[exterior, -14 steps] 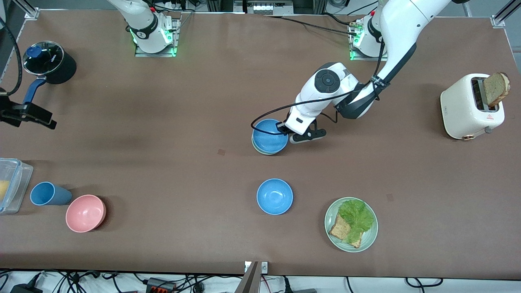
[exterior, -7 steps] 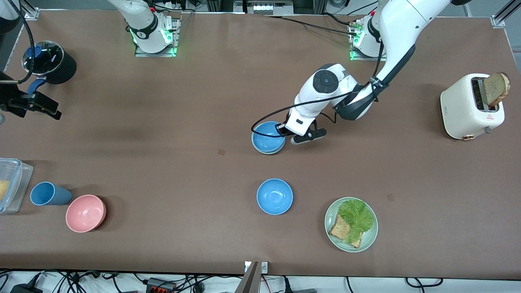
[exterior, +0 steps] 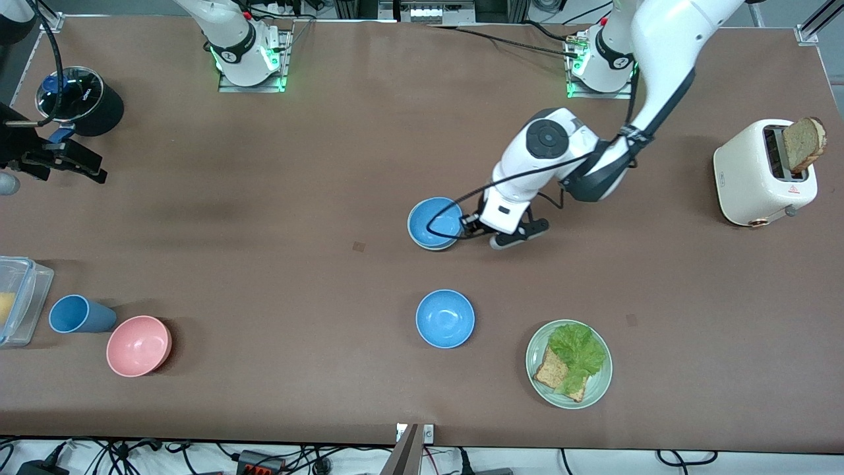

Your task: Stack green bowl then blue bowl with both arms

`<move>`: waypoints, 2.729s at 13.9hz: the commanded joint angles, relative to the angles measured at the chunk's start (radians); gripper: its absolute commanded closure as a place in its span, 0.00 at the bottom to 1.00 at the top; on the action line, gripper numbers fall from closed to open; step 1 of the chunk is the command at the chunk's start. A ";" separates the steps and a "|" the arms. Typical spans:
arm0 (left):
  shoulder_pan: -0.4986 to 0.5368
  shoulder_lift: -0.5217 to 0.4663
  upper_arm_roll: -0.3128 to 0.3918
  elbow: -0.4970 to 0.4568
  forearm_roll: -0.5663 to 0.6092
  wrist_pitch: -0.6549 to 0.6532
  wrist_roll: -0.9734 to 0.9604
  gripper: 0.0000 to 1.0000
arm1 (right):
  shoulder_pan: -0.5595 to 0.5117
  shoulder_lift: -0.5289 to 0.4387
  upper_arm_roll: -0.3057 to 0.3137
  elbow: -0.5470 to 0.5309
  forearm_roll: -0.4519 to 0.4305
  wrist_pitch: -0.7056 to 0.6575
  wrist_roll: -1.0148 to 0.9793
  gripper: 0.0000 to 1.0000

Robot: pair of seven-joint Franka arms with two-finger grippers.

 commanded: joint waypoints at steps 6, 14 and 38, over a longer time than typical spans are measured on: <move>0.358 -0.016 -0.197 0.138 0.018 -0.323 0.642 0.50 | -0.012 -0.042 0.006 -0.037 -0.014 0.007 -0.008 0.00; 0.479 -0.007 -0.186 0.325 0.017 -0.573 1.250 0.46 | -0.010 -0.058 0.009 -0.045 -0.015 0.008 -0.010 0.00; -0.096 -0.450 0.675 0.253 -0.423 -0.837 1.164 0.00 | -0.010 -0.059 0.009 -0.043 -0.014 0.013 -0.011 0.00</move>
